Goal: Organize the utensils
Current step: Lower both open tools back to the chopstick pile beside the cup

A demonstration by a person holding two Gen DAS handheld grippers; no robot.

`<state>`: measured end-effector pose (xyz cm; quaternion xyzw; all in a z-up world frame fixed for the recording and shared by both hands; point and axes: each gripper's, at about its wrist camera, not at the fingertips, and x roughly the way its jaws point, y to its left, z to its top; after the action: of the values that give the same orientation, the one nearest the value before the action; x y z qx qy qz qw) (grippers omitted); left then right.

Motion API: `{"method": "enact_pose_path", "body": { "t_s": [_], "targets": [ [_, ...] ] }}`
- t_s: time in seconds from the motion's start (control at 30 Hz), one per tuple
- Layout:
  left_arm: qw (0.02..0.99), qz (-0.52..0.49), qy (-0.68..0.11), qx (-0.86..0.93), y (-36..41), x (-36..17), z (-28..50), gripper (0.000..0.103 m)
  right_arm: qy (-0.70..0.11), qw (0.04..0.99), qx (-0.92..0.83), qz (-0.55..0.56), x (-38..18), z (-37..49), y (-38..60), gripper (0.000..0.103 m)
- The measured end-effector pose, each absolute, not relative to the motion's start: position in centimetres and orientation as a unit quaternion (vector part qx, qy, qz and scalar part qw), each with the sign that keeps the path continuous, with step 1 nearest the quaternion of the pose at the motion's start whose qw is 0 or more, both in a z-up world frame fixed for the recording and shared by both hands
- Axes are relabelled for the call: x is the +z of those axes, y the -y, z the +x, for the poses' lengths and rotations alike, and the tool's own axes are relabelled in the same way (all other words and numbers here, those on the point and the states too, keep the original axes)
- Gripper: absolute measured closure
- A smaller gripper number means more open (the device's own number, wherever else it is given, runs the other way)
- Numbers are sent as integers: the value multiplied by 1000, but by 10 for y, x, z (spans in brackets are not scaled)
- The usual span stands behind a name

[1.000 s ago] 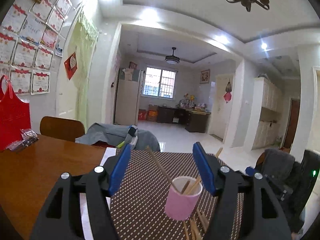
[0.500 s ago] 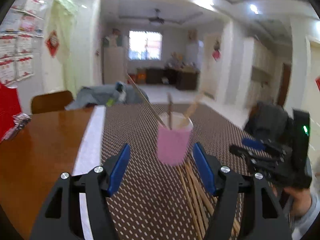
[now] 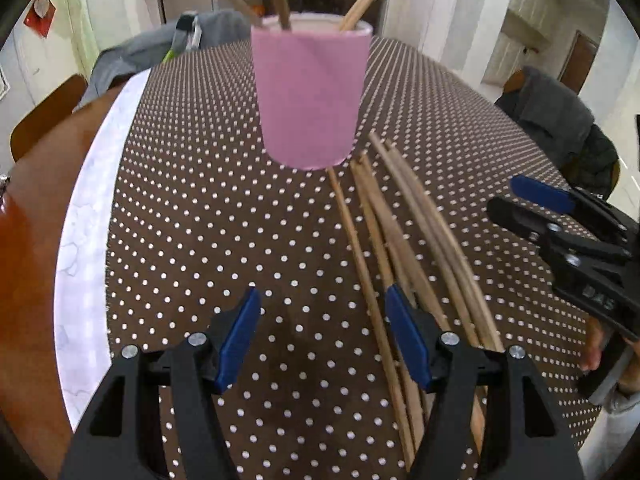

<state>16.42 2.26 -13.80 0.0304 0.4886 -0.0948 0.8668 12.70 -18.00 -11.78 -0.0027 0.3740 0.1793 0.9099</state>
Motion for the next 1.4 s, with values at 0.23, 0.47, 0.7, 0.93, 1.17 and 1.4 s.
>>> {"method": "enact_pose_path", "body": {
  "t_s": [0.23,0.47,0.7,0.93,1.17,1.4],
  "targets": [
    [857,59,-505,-86,-14,-149,176,39,-402,896,187,-6,-127,135,174,49],
    [857,66,-505,-83,-14,-142,177,43,-427,882,195,-34,-136,141,156,49],
    [852,68,-511,-90,-22,-142,183,47,-436,877,193,-55,-139,148,141,47],
    [851,68,-513,-89,-22,-142,183,48,-454,868,183,-85,-136,157,128,46],
    [845,70,-522,-90,-26,-142,184,49,-481,852,180,-100,-131,167,129,46],
    [839,67,-533,-81,-21,-141,192,58,-517,826,188,-119,-132,187,106,46]
  ]
}}
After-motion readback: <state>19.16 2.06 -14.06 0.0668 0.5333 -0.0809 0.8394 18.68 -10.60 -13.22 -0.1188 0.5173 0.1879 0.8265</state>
